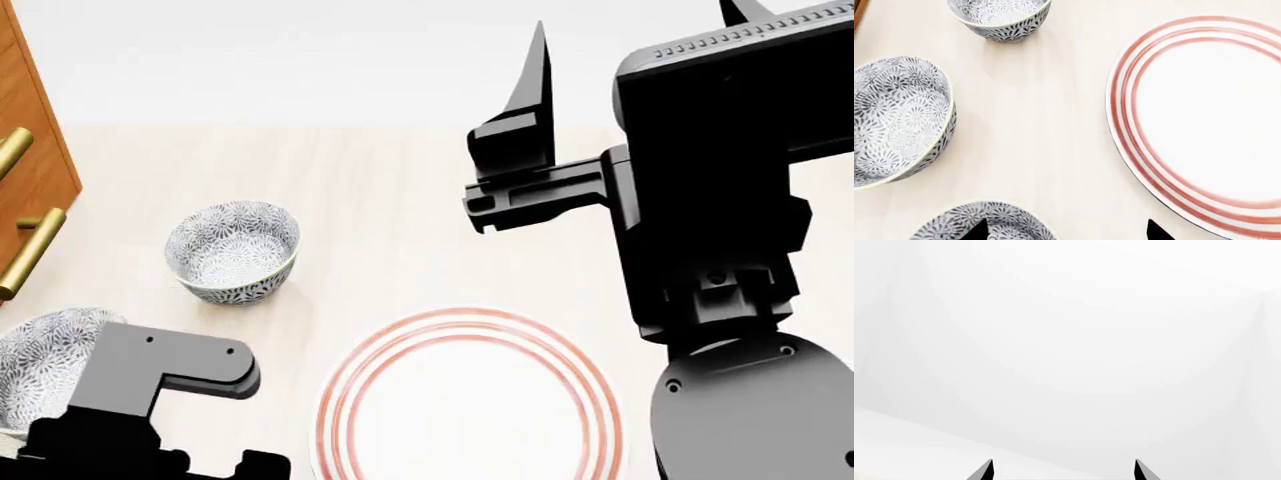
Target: Put the bowl at the front on the plate.
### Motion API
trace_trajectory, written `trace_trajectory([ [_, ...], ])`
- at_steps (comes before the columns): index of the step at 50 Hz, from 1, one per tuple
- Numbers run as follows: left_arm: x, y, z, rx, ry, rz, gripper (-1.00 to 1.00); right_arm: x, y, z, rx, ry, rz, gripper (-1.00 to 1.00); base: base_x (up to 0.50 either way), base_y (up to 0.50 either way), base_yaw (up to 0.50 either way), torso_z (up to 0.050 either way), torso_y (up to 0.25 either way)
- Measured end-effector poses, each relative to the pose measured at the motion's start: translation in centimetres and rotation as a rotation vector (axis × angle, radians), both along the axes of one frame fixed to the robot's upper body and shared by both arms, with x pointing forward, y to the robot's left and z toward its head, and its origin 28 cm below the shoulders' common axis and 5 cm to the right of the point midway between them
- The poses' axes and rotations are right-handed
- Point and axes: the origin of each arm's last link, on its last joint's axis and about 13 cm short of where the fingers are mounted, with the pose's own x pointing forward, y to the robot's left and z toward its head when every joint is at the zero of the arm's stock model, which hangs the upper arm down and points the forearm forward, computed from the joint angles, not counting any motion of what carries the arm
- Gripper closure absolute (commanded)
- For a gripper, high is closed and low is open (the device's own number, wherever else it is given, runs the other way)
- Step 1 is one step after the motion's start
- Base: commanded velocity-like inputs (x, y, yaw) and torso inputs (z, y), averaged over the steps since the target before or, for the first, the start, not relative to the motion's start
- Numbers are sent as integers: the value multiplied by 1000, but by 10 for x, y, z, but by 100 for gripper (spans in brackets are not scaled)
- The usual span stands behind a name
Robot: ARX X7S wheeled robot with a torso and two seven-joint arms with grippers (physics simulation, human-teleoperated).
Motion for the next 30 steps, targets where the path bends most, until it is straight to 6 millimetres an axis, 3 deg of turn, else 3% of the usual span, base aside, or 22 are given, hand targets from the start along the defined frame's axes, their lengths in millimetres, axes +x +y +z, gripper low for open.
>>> trace_trajectory([
  [30,-4,0,-18,28,77,3,-100,2,1,4,-25,2,2,-100,0,0,0,0,0],
])
